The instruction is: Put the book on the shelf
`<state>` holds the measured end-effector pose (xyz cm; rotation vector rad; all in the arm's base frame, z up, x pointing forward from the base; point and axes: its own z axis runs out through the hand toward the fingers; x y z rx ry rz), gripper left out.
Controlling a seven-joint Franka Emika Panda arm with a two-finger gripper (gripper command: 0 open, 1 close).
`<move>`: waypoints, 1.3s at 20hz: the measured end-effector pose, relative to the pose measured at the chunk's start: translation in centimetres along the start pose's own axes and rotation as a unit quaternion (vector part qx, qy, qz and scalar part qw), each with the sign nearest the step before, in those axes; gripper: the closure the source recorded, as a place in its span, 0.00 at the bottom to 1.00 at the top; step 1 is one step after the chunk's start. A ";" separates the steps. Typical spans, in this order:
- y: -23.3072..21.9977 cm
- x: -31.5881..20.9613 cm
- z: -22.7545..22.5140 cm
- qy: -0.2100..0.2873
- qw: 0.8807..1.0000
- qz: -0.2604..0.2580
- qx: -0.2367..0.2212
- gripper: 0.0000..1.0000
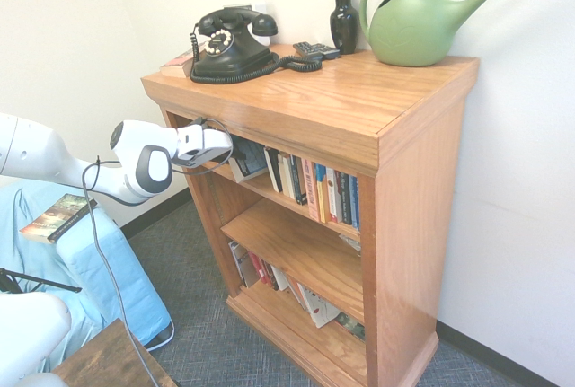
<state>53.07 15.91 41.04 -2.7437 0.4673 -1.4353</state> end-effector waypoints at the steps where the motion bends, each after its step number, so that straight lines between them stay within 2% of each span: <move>1: 0.0 0.0 0.0 0.000 1.000 -0.002 0.000 0.00; 14: -0.1 -0.9 0.0 -0.008 1.000 -0.011 0.002 0.00; 20: 1.2 -0.2 -2.8 -0.003 1.000 -0.005 0.000 0.00; 23: 1.4 -0.8 -5.2 -0.023 1.000 0.005 0.002 0.00; 26: 1.5 -1.9 -7.7 -0.063 0.998 0.020 0.001 0.00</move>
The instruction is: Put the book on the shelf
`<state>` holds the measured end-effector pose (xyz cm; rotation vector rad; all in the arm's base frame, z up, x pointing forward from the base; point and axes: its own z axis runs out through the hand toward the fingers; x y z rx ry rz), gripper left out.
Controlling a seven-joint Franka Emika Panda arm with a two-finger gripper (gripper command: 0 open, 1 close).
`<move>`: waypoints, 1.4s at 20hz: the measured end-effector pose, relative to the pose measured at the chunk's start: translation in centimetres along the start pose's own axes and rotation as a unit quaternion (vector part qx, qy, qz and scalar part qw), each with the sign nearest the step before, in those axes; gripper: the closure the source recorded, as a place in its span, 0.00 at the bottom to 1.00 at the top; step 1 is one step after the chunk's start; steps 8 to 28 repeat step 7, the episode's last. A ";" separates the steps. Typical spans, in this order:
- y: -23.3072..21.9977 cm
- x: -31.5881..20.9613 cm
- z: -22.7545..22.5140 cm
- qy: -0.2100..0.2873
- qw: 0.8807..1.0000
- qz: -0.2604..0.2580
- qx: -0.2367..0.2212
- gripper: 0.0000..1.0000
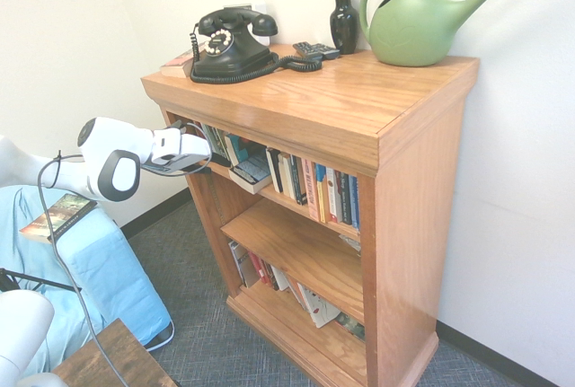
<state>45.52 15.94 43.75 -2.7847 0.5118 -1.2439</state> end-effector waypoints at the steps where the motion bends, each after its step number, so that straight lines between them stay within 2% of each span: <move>1: 0.2 -0.4 -0.9 -0.017 1.000 0.008 -0.004 0.00; 4: 1.9 -0.4 -5.1 -0.054 0.998 0.022 -0.026 0.00; 7: 5.5 1.1 -10.1 -0.065 0.995 0.033 -0.065 0.00; 28: 5.5 1.1 -10.1 -0.065 0.995 0.033 -0.065 0.00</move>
